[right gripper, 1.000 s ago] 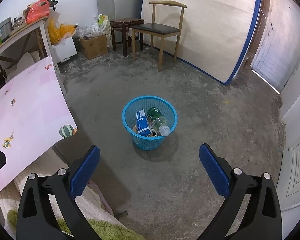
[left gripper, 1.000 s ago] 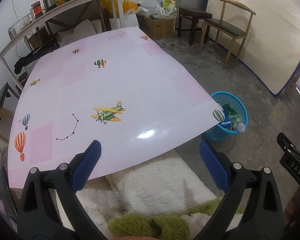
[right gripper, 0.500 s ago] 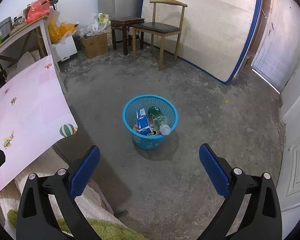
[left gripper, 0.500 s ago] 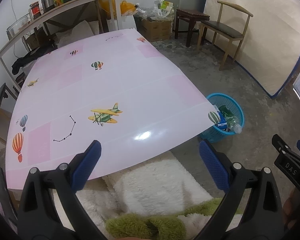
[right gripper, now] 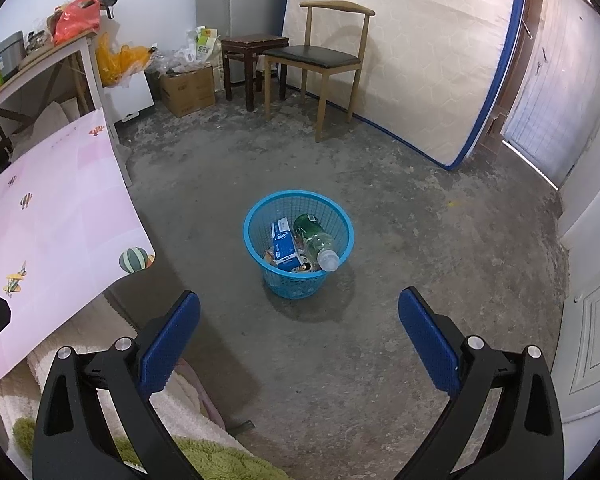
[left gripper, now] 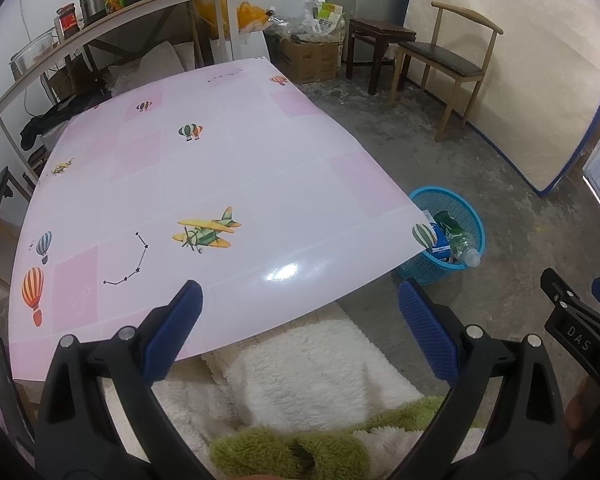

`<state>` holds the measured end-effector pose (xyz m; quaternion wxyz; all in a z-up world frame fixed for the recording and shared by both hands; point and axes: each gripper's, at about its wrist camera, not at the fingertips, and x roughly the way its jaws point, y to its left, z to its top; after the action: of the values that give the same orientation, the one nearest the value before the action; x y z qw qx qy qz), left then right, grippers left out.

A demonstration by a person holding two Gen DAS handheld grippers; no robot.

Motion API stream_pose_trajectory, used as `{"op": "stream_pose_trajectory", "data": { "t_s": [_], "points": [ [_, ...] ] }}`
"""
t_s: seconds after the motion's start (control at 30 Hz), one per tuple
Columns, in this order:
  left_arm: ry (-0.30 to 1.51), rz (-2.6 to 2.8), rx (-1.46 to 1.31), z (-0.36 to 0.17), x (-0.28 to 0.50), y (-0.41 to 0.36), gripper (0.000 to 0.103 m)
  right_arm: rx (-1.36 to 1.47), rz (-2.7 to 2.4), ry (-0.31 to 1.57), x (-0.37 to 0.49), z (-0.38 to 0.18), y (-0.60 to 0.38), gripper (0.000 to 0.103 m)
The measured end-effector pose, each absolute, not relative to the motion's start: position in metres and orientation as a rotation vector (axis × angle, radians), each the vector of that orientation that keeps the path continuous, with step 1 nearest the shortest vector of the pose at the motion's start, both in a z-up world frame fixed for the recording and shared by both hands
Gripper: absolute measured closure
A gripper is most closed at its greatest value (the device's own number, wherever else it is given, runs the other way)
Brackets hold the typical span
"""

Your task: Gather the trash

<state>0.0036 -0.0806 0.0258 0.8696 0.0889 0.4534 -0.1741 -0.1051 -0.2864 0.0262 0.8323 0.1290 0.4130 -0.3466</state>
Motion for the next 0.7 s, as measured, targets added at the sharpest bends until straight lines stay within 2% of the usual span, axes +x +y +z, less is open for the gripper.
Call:
{"op": "stream_pose_trajectory", "data": {
  "t_s": [0.7],
  "points": [
    [0.954, -0.369, 0.172, 0.0244, 0.0091, -0.0756, 0.008, 0.267, -0.733, 0.876, -0.1004, 0.0302, -0.2885, 0.006]
  ]
}}
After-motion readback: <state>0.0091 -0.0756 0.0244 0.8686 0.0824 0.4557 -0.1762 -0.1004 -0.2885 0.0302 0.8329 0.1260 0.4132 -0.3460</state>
